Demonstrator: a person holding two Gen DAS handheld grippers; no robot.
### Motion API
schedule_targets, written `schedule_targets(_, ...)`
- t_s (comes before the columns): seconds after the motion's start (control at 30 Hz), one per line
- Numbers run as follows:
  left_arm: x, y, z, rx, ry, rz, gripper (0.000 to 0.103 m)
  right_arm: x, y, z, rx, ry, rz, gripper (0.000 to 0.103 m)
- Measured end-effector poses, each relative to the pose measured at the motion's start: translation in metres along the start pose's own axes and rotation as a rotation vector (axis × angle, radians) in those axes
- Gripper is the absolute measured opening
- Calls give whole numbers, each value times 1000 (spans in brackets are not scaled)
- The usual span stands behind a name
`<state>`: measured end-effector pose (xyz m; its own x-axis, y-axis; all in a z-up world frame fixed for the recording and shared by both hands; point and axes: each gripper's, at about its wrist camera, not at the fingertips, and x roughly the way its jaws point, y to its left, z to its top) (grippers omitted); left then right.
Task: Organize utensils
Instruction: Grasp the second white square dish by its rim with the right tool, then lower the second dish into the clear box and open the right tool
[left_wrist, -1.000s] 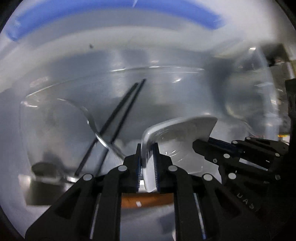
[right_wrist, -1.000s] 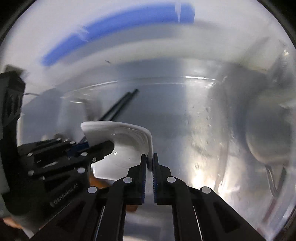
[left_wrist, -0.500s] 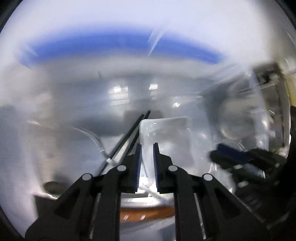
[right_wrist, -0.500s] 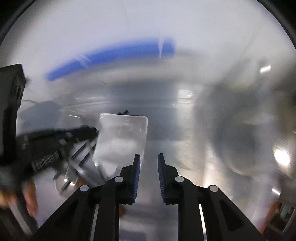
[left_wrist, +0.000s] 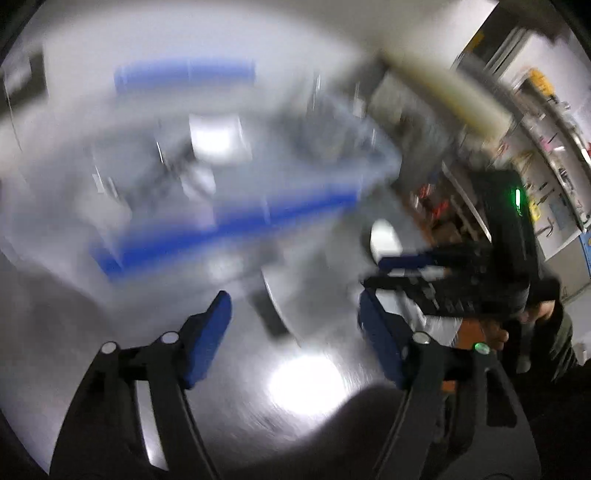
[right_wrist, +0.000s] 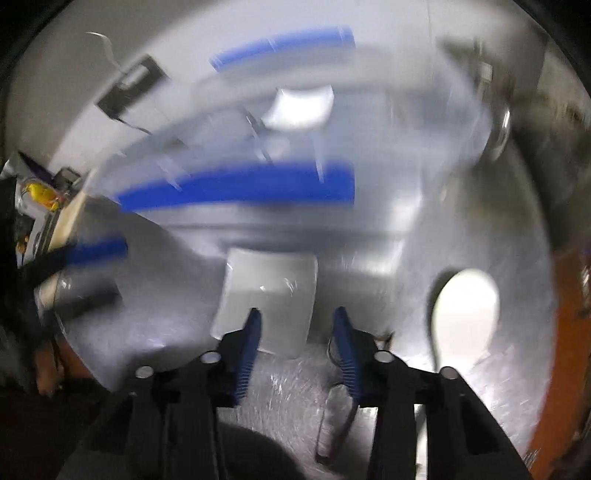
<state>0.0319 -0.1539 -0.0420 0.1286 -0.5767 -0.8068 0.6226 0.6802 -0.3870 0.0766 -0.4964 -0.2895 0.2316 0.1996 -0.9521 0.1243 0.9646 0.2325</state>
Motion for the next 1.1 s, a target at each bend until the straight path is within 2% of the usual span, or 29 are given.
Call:
schedule_targets(0.03,16,5,-5,-17,23,-9,59,11,-3,0,4,15,7,39)
schedule_targets(0.17,67,25,-8,-125,99,-3,49,34,-12,9,32,29,3,28)
schedule_targets(0.23,81,31,-4,-154,116,-1,42,45,-15,18,66,44,24,17)
schedule_targets(0.37,96,39,0,-184,115,42,30,65,-11,21,77,59,23,10)
schedule_targets(0.43,99,41,4,-187,115,67,14,66,-10,20,82,58,21,7)
schedule_targets(0.47,101,42,3,-193,122,56,8,69,-6,23,88,61,31,7)
schedule_targets(0.57,84,28,-1,-147,98,78,7,56,-1,12,79,45,28,6)
schedule_targets(0.63,60,10,1,-97,55,80,7,29,9,1,46,7,28,6)
schedule_targets(0.7,30,-3,7,-57,10,61,7,-16,21,-7,-1,-78,31,6)
schedule_targets(0.77,-9,-17,21,4,-53,25,7,-56,32,0,-43,-167,28,6)
schedule_targets(0.83,-41,-23,45,60,-114,14,7,-93,41,23,-97,-256,25,6)
schedule_targets(0.9,-57,-26,79,120,-172,44,7,-110,46,63,-135,-308,9,6)
schedule_targets(0.93,-61,-21,105,144,-195,73,7,-111,46,78,-139,-313,-1,7)
schedule_targets(1.0,-47,-10,149,134,-186,108,7,-98,45,129,-133,-294,-44,7)
schedule_targets(1.07,-24,17,193,95,-129,134,7,-67,37,179,-96,-251,-85,8)
schedule_targets(1.1,-3,36,212,58,-89,146,8,-43,30,205,-73,-196,-94,8)
